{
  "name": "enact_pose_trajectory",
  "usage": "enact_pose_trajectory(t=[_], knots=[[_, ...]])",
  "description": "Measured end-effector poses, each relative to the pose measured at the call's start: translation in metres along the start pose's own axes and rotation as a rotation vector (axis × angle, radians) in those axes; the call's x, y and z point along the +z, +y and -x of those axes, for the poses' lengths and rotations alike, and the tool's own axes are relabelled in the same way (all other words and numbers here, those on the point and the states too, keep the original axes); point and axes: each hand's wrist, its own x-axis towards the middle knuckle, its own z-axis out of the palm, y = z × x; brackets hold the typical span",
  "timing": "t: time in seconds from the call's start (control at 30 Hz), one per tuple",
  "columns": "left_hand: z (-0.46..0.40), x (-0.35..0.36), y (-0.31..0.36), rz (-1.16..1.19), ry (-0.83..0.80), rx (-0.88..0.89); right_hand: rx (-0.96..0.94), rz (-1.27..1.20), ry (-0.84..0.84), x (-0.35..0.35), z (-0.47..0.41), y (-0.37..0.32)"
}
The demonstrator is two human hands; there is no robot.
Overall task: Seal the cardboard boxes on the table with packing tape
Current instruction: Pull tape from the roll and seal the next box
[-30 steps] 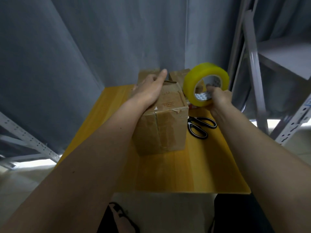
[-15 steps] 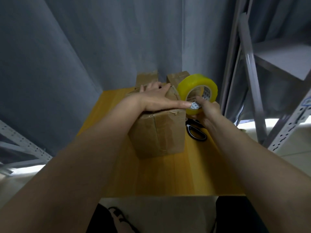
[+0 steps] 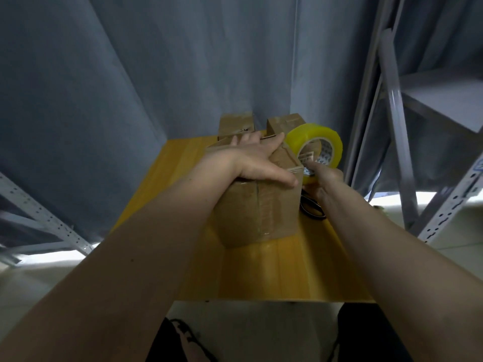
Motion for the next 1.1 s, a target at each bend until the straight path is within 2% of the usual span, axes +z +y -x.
enact_pose_trajectory(t=[0.17,0.27,0.33,0.47,0.57,0.67,0.73,0.87,0.97,1.03,1.1], knots=[[0.004,0.009,-0.003,0.136,0.227,0.063,0.01,-0.027,0.0,0.0,0.005,-0.004],[0.01,0.006,-0.015,0.261,0.306,0.104,-0.01,-0.049,-0.078,0.007,0.015,-0.012],[0.014,0.005,-0.021,0.365,0.418,0.128,-0.032,-0.076,-0.133,0.018,0.026,-0.025],[0.025,0.016,-0.029,0.555,0.723,0.182,-0.235,-0.067,-0.174,0.042,0.048,-0.065],[0.033,0.029,-0.038,0.672,0.821,0.164,-0.411,0.032,-0.218,0.059,0.063,-0.078],[0.039,0.044,-0.054,0.694,0.786,0.101,-0.545,0.226,-0.211,0.073,0.07,-0.065],[0.045,0.049,-0.069,0.717,0.701,0.071,-0.589,0.33,-0.184,0.079,0.073,-0.051],[0.052,0.041,-0.1,0.656,0.36,-0.047,-0.706,0.451,-0.185,0.098,0.079,-0.033],[0.055,0.039,-0.112,0.567,0.191,-0.116,-0.731,0.582,-0.202,0.108,0.084,-0.014],[0.056,0.042,-0.114,0.574,0.131,-0.113,-0.75,0.625,-0.201,0.11,0.086,-0.003],[0.053,0.049,-0.112,0.653,0.156,-0.092,-0.747,0.618,-0.187,0.111,0.086,0.0]])
